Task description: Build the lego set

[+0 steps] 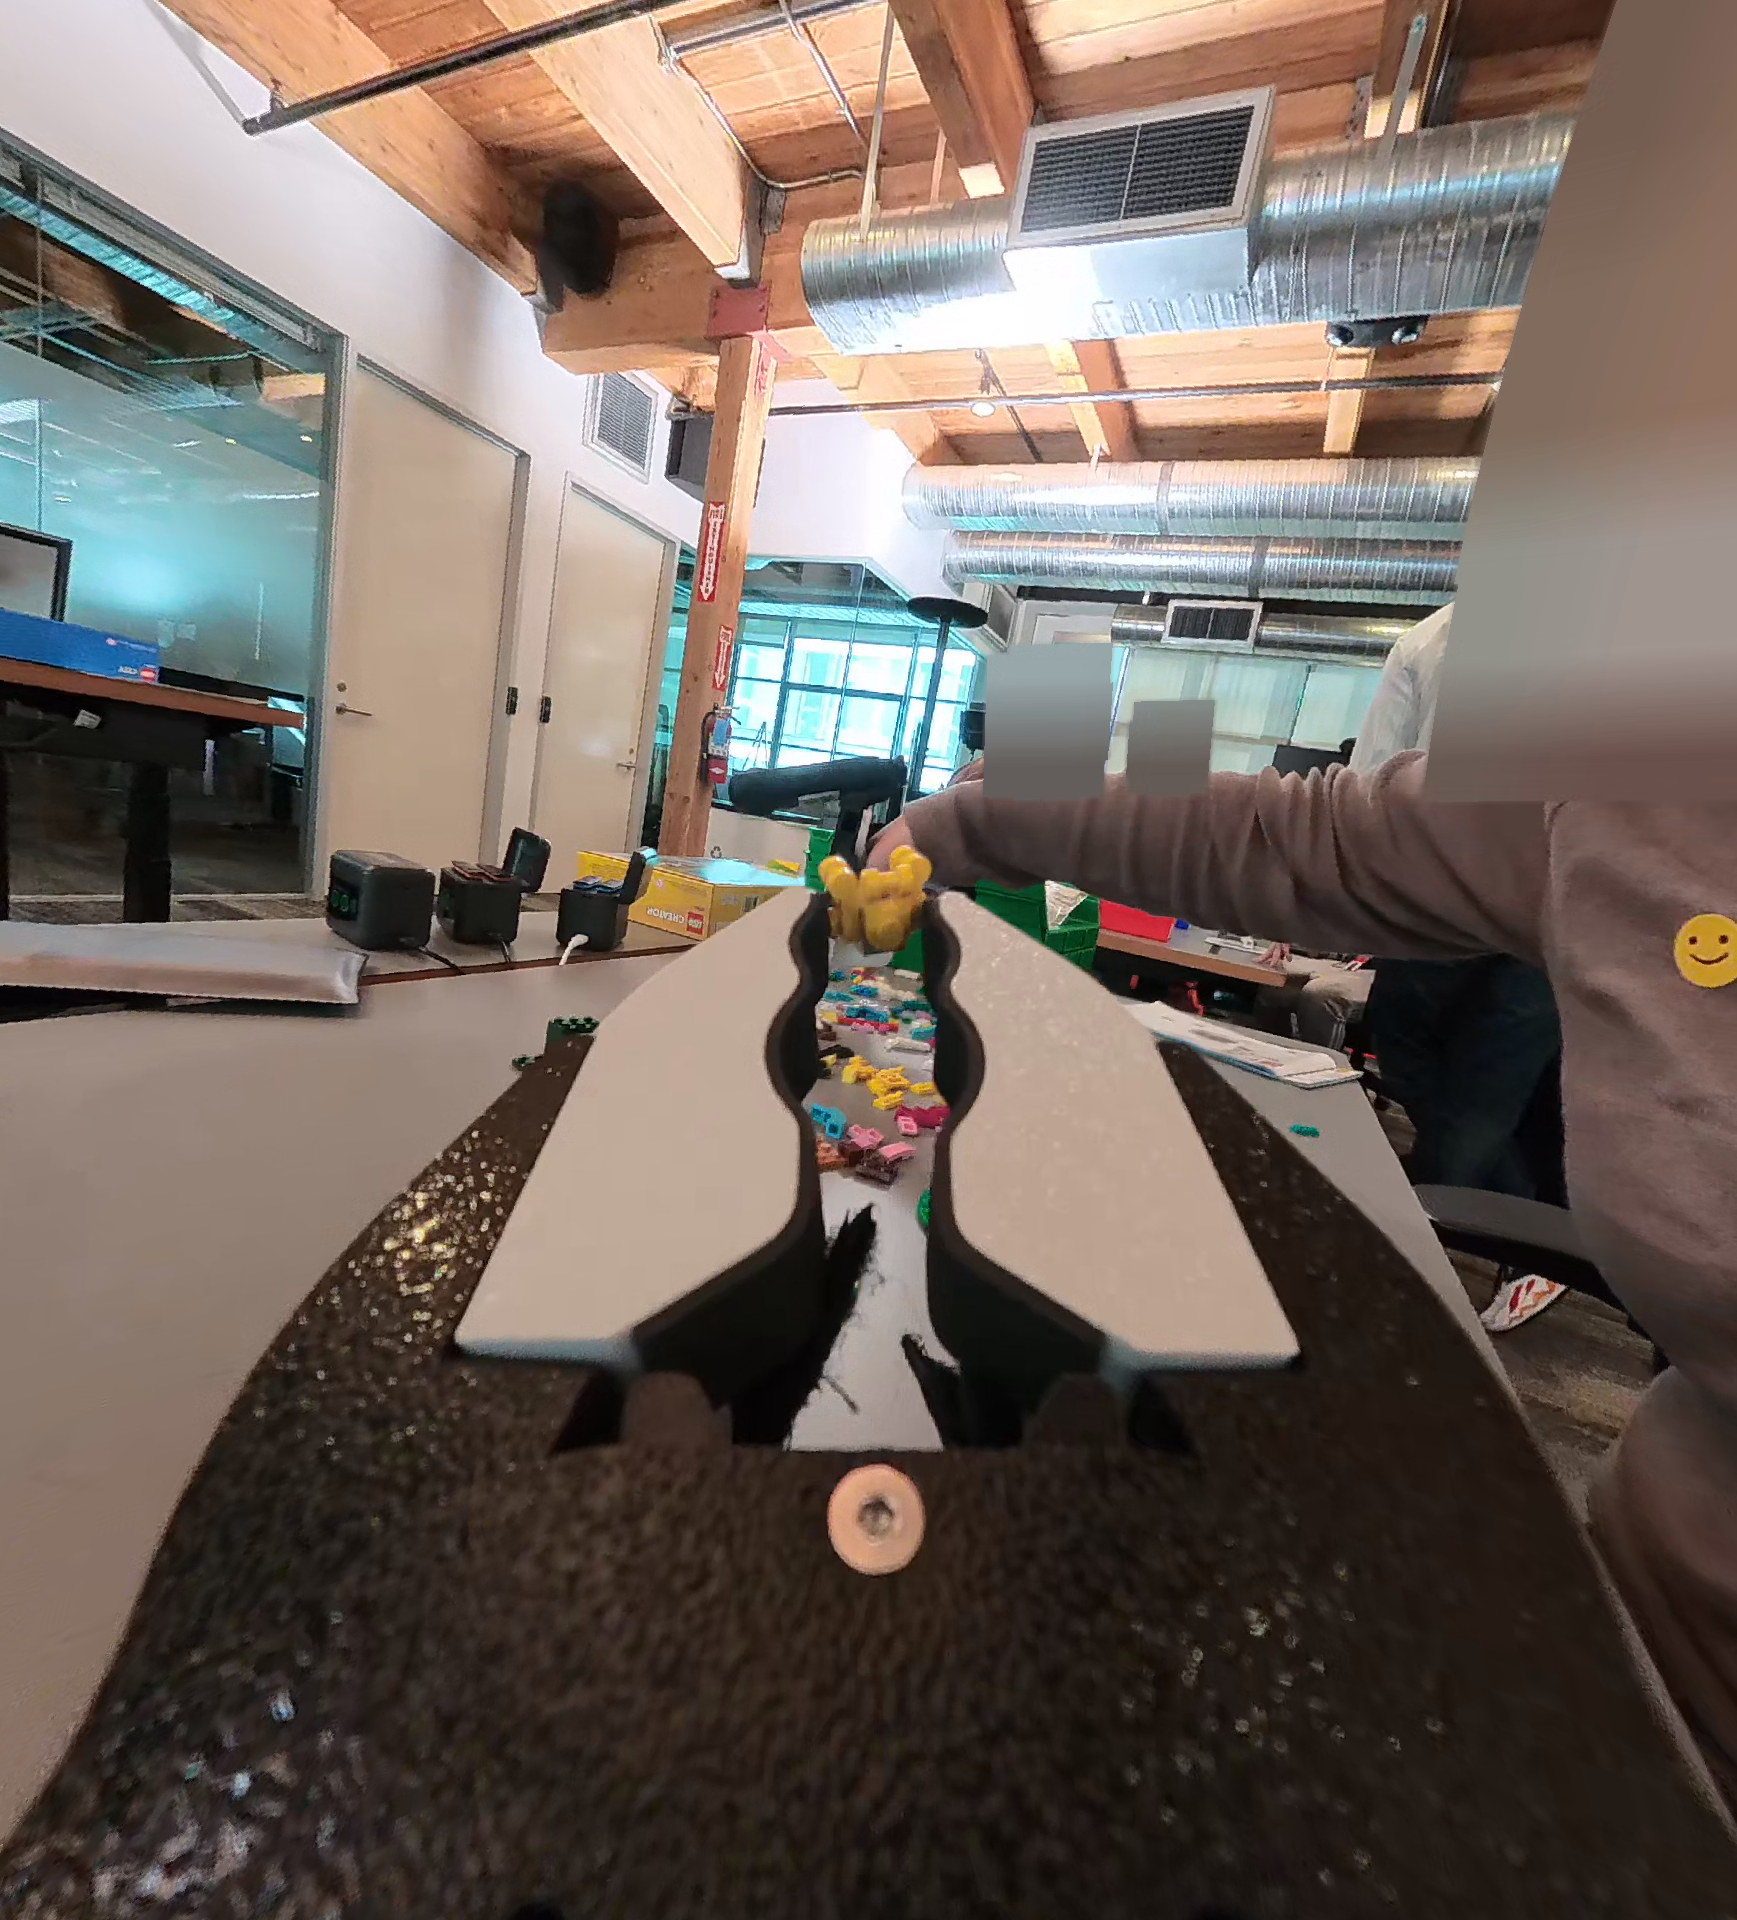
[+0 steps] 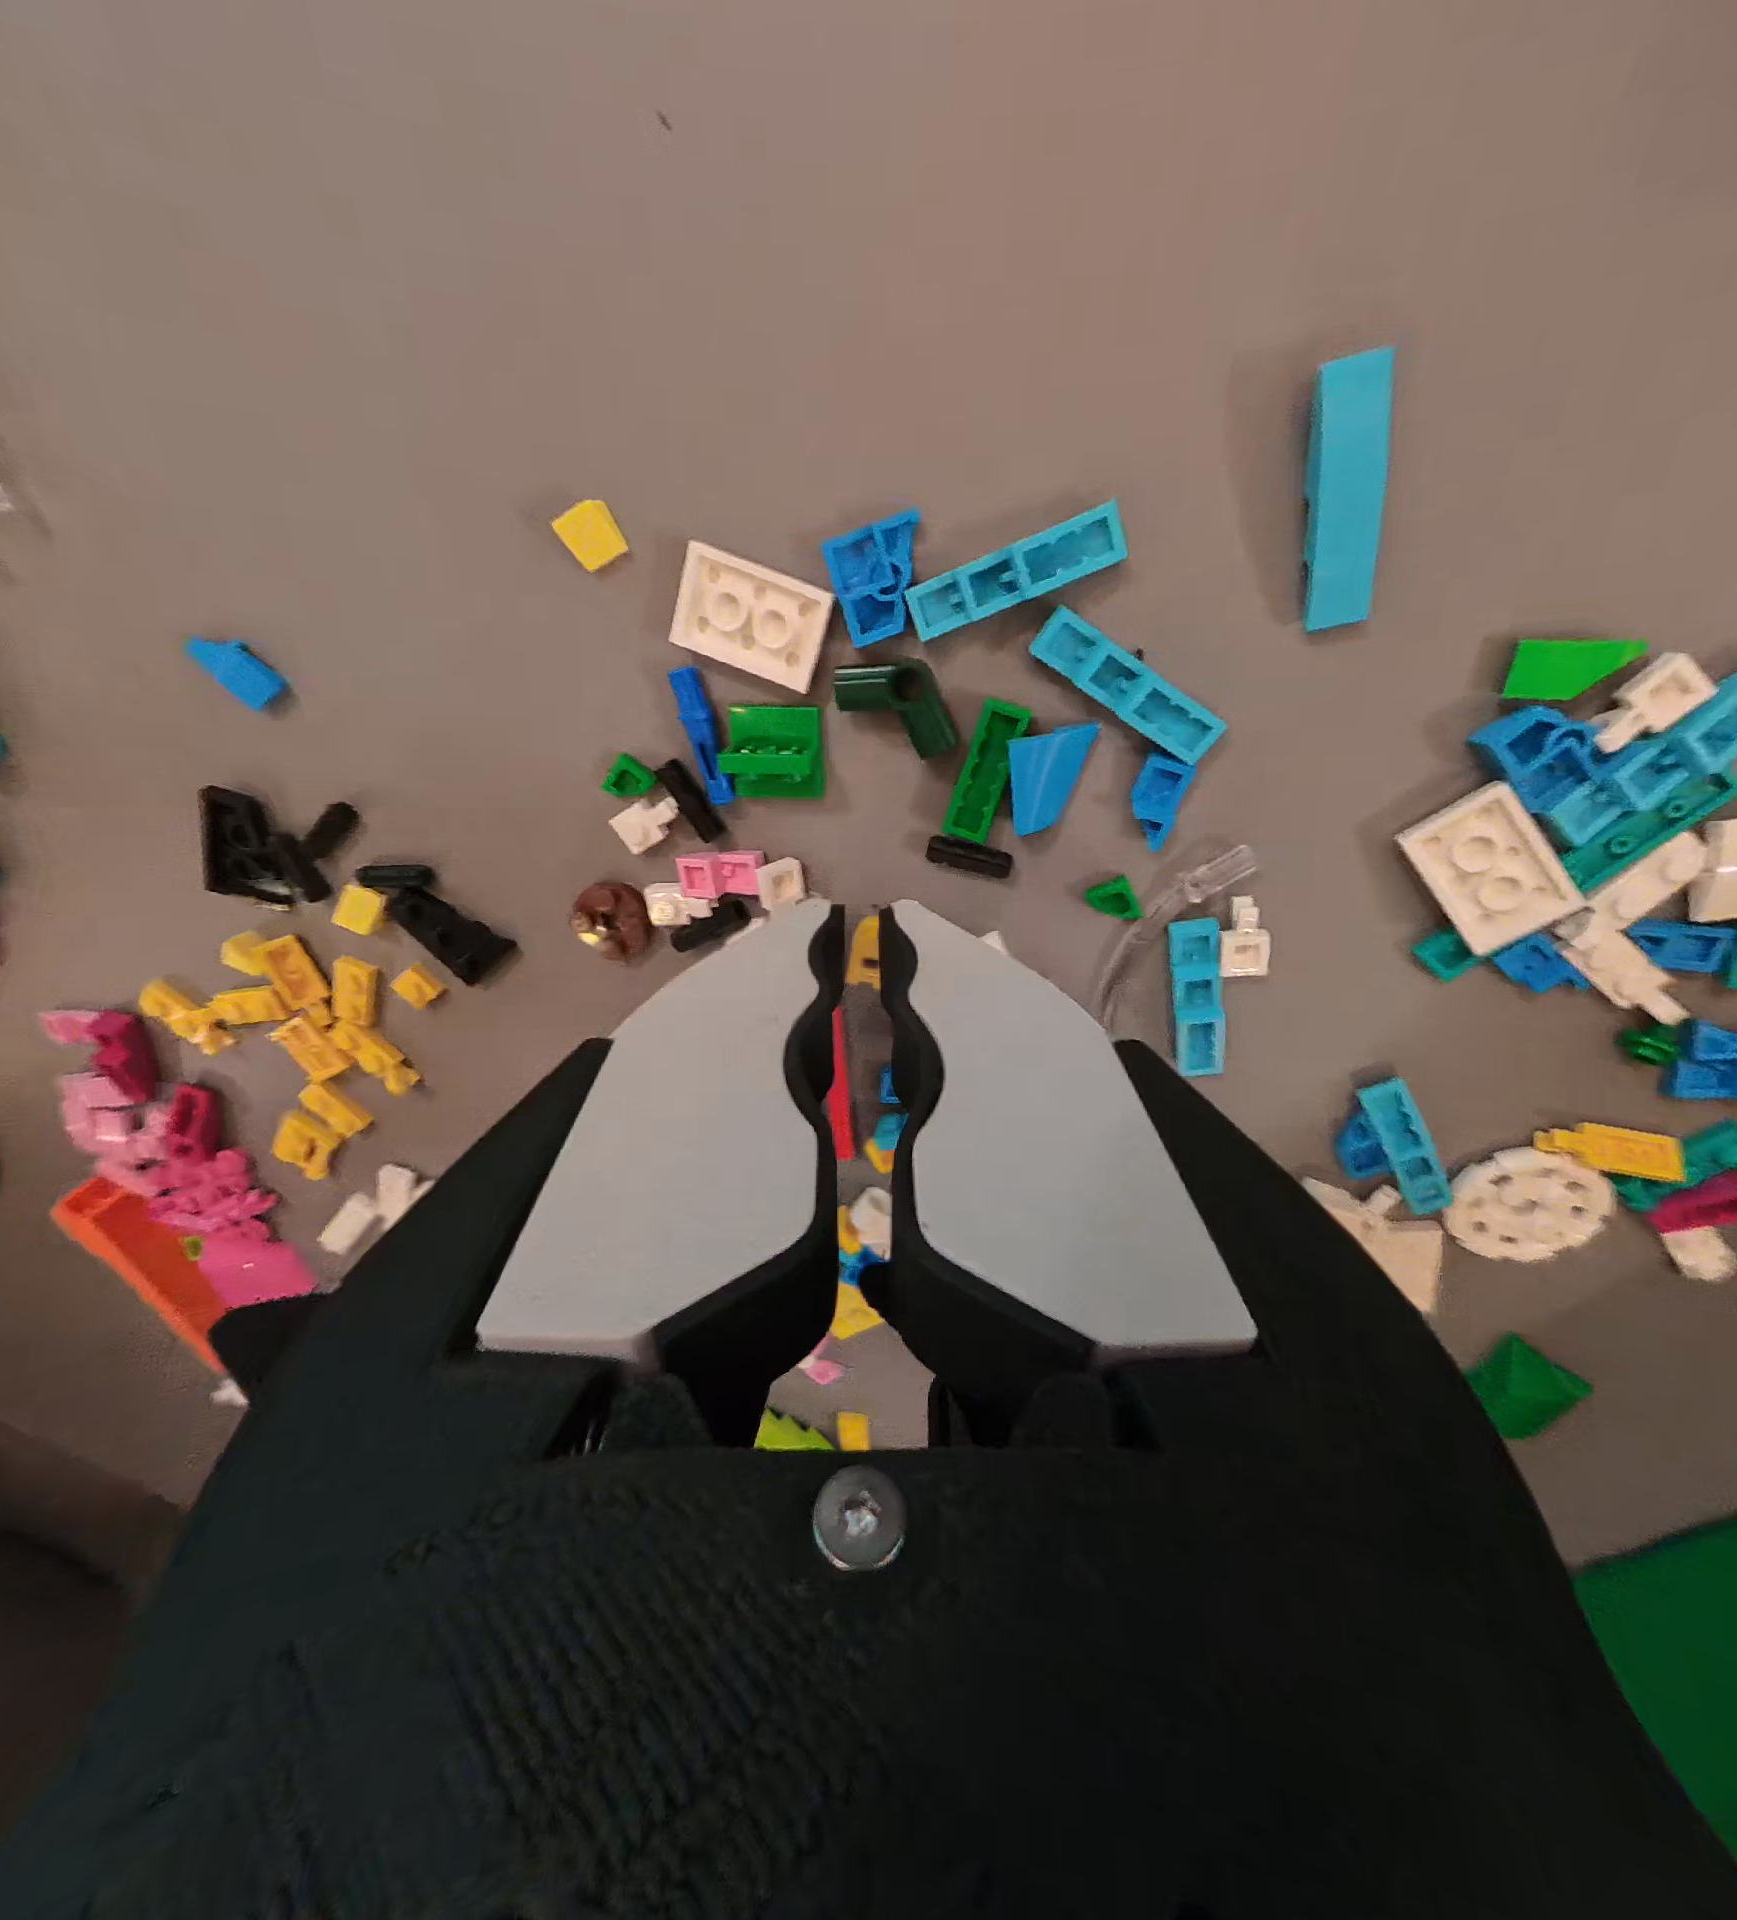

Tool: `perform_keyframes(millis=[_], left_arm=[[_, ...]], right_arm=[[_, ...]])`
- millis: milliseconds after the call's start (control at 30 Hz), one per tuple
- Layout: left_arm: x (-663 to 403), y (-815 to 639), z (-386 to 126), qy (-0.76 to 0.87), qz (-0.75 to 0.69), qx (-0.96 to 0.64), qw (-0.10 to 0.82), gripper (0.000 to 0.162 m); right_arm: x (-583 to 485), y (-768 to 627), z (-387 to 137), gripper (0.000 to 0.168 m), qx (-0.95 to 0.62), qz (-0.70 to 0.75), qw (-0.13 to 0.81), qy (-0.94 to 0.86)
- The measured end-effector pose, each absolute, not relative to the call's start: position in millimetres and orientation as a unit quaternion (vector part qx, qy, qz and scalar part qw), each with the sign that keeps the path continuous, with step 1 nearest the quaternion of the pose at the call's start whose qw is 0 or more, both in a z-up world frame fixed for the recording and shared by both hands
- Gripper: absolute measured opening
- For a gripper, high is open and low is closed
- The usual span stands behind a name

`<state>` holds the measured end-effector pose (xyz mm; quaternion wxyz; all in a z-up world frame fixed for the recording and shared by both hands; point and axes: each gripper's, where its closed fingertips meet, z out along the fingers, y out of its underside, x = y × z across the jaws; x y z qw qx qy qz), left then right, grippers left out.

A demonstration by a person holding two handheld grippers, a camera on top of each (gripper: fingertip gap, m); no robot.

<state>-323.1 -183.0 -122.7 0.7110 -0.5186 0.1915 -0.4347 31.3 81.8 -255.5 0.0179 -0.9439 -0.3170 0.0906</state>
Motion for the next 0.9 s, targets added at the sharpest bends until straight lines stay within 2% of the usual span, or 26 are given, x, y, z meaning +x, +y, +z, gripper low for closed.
perform_keyframes(millis=[233,633,900], left_arm=[[-322,-183,-123,0.190,-0.440,-0.520,0.707,0.017],[-321,-182,-125,0.189,-0.447,-0.523,0.701,0.017],[-319,-180,-126,0.186,-0.453,-0.526,0.695,0.017]], right_arm=[[33,72,-261,0.008,-0.936,0.059,-0.016,-0.346],[40,73,-267,0.005,-0.939,0.037,-0.025,-0.341],[11,60,-255,0.003,-0.921,0.084,0.017,-0.380]])
